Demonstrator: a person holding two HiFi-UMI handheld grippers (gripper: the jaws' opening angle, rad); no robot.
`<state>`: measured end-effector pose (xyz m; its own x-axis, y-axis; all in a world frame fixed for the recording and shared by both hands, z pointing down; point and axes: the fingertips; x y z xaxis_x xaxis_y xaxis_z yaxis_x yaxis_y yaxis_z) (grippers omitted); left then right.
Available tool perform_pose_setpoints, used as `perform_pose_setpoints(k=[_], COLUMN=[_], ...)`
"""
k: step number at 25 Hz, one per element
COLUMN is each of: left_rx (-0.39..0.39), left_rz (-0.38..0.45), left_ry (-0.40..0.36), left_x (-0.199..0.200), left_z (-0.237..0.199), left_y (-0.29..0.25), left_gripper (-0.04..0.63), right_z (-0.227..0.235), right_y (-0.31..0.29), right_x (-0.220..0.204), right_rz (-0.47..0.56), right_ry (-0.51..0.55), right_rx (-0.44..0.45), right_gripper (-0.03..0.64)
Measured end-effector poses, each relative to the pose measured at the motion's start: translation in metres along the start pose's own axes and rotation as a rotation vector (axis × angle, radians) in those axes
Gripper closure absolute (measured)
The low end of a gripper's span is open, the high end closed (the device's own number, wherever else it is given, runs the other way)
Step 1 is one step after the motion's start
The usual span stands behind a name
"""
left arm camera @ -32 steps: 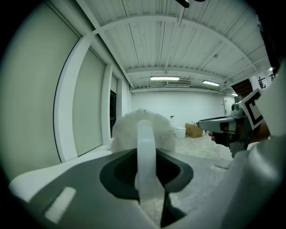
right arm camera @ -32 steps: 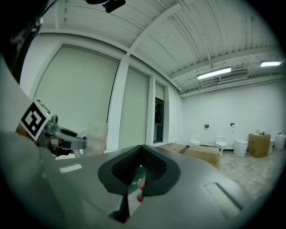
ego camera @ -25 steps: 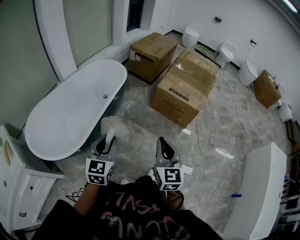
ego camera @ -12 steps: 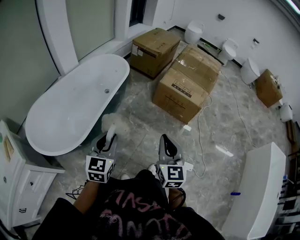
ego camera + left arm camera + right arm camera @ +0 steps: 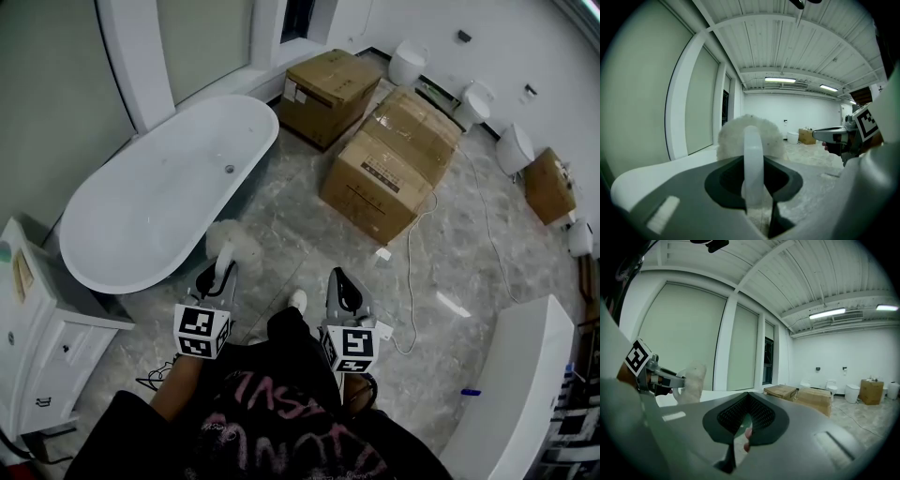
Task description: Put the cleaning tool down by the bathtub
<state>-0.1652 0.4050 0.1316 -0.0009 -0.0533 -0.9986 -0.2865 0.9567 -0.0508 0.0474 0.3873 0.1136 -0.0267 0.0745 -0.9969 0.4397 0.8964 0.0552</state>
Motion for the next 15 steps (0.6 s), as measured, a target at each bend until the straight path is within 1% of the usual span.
perform_pose_setpoints(k=[5, 10, 15], left_rx=[-0.009, -0.030, -0.041], left_rz=[0.000, -0.016, -0.033], left_ry=[-0.010, -0.017, -0.037], left_x=[-0.002, -0.010, -0.010], left_z=[-0.001, 0.000, -0.005], left_y=[-0.004, -0.015, -0.036], left_gripper=[0.506, 0.506, 0.506], right_z=[-0.004, 0.003, 0.011], right_y=[-0.010, -0.015, -0.039], right_x=[0.000, -0.013, -0.019], right_rz=[0.011, 0.001, -0.002], right_ry=[0.010, -0.006, -0.013], right_rx=[0.027, 0.015, 0.017], right_gripper=[0.600, 0.598, 0.598])
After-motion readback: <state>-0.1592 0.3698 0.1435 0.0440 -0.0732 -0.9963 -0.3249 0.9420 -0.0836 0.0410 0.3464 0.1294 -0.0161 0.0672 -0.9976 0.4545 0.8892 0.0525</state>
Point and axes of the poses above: the fingertips, and each gripper's own axes: y backward along the fingers, z to its right, x out of its top, and after that the axes turned 14 degrees about z, right-handed
